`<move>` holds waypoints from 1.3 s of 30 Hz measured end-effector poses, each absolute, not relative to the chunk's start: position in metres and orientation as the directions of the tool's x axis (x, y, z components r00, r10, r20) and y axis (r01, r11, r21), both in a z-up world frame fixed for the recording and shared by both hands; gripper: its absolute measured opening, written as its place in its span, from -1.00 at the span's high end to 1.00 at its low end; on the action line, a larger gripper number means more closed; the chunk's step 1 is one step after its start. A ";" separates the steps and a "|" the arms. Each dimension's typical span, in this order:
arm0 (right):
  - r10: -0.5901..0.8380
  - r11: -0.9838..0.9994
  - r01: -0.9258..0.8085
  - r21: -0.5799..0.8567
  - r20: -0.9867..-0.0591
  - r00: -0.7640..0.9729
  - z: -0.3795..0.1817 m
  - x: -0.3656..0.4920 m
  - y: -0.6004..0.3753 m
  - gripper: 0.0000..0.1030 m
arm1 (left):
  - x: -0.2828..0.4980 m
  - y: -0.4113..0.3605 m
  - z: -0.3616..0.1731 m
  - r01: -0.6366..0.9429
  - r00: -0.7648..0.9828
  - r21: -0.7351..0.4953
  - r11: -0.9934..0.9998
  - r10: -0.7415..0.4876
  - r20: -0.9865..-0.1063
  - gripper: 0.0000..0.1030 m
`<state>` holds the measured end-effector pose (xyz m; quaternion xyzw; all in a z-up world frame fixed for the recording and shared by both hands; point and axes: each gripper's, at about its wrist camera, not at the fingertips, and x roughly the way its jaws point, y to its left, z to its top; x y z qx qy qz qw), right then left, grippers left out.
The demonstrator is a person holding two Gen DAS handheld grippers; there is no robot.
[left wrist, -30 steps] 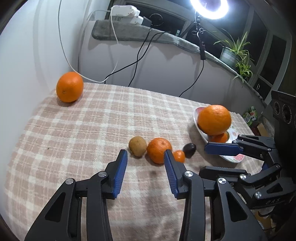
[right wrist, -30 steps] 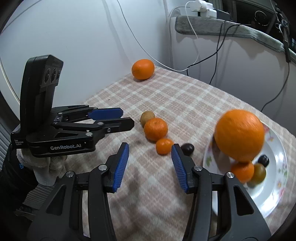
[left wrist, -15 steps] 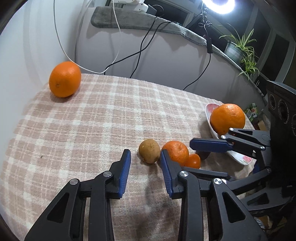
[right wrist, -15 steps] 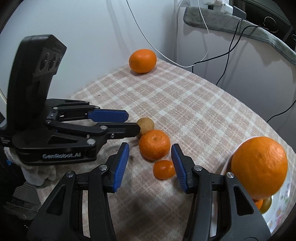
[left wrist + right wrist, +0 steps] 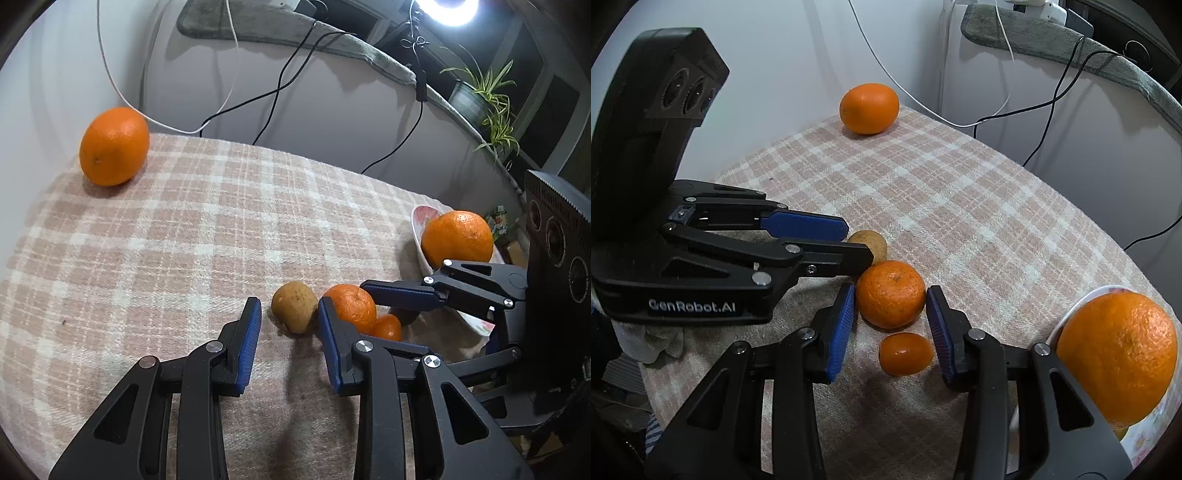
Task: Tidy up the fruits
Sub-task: 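Close the left gripper on the brown kiwi while the right gripper closes on a mandarin, then carry the kiwi in the left gripper over the plate while the right carries the mandarin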
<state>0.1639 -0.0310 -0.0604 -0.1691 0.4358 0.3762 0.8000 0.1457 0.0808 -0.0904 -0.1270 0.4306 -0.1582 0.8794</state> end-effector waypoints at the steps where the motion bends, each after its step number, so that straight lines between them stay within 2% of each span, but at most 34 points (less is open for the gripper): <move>1: 0.455 0.660 -0.749 0.057 -0.824 0.338 -0.061 0.164 -0.031 0.20 | 0.146 0.082 -0.091 0.170 0.575 -0.367 0.915 -0.394 -0.717 0.44; 7: 0.461 0.661 -0.748 0.061 -0.820 0.340 -0.060 0.164 -0.032 0.21 | 0.150 0.089 -0.094 0.170 0.547 -0.440 0.882 -0.456 -0.702 0.44; 8: 0.461 0.661 -0.748 0.060 -0.819 0.341 -0.060 0.163 -0.033 0.21 | 0.150 0.089 -0.094 0.175 0.546 -0.443 0.879 -0.461 -0.700 0.53; 9: 0.459 0.661 -0.749 0.055 -0.818 0.346 -0.059 0.163 -0.033 0.21 | 0.150 0.088 -0.094 0.178 0.546 -0.443 0.879 -0.463 -0.699 0.53; 18: 0.466 0.661 -0.749 0.050 -0.809 0.358 -0.057 0.160 -0.035 0.22 | 0.142 0.082 -0.090 0.165 0.585 -0.374 0.912 -0.396 -0.708 0.54; 39: 0.529 0.658 -0.750 0.066 -0.749 0.398 -0.025 0.133 -0.055 0.23 | 0.100 0.080 -0.056 0.164 0.658 -0.381 0.910 -0.389 -0.645 0.54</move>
